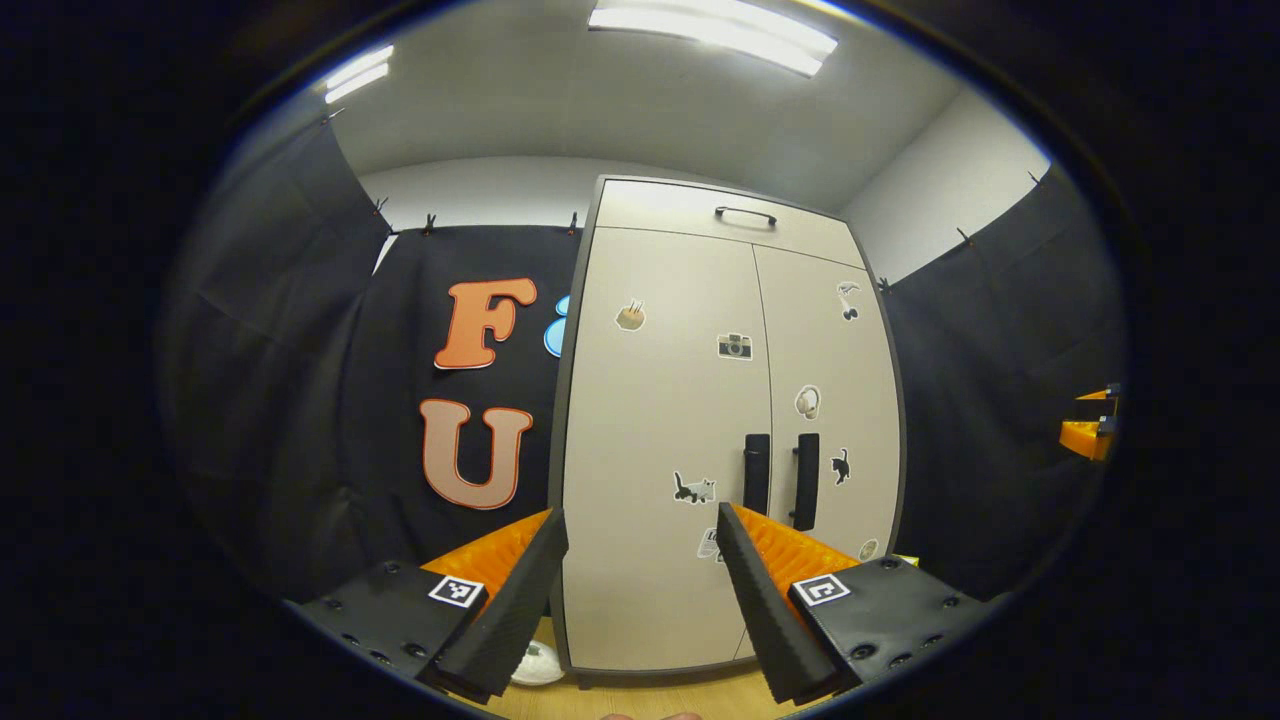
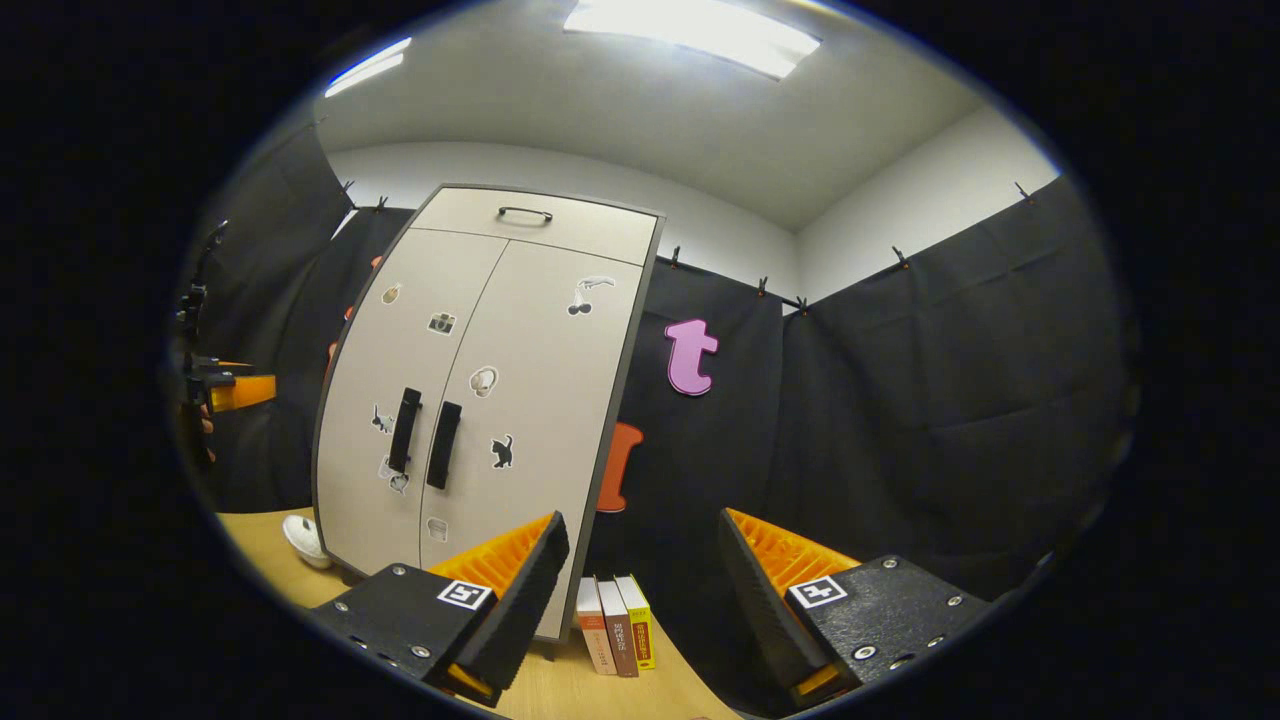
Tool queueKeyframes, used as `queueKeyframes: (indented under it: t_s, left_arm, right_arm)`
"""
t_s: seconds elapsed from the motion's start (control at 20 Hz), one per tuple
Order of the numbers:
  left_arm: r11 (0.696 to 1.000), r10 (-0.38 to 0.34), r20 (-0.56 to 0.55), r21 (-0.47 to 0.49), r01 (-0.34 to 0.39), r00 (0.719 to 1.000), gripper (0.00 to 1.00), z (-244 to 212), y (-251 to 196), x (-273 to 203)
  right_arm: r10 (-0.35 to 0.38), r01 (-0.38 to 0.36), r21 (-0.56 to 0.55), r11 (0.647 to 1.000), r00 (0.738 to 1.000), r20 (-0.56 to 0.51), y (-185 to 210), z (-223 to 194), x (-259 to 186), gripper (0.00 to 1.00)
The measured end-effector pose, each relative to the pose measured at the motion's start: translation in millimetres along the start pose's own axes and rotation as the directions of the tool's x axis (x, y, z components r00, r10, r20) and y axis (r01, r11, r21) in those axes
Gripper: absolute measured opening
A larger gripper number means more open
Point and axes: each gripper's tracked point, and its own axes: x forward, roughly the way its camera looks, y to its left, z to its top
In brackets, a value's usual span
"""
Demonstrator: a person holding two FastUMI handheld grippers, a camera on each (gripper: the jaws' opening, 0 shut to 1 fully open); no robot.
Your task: Open the right door of the double-door shoe cabinet with the right hand, and open the left door with the left hand.
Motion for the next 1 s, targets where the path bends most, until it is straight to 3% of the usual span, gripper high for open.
queueKeyframes:
  t_s: [1.0]
  left_arm:
    - [1.0,-0.011,-0.022,-0.005,0.011,1.0,0.96,-15,22,0]
  right_arm:
    - [0.07,-0.07,0.008,0.998,0.997,-0.037,45,-8,25,0.92]
